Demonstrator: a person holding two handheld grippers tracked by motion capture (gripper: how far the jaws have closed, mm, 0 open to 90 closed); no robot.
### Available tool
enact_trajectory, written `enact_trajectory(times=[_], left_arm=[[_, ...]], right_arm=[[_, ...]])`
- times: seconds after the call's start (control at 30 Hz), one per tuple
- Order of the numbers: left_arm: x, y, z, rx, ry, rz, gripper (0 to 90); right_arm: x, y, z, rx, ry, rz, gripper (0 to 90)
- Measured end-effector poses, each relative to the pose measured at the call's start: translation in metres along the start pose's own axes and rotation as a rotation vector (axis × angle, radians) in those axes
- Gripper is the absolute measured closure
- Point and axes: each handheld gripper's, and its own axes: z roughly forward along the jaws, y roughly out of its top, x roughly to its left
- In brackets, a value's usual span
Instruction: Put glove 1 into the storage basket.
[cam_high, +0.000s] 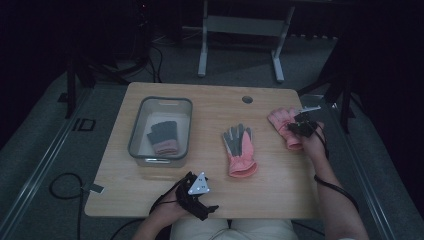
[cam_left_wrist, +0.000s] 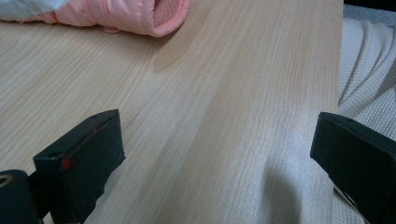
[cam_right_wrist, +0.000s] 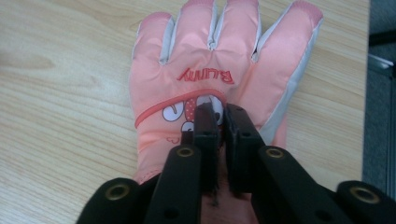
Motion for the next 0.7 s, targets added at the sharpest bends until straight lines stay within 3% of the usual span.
enact_trajectory(times=[0.13, 0.37, 0.7], left_arm=[[0.0, 0.0, 0.0, -0.001, -0.001, -0.001, 2.1], [0.0, 0.0, -0.001, -0.005, 0.002, -0.001, 2.1], [0.0, -0.001, -0.001, -0.003, 0.003, -0.002, 2.1]], right_arm=[[0.006, 0.006, -0.015, -0.004, -0.033, 0.018, 86.2], [0.028, 0.006, -0.058, -0.087, -0.035, 0.088, 86.3], [0.062, -0.016, -0.103, -0.106, -0.07, 0.166, 86.3]])
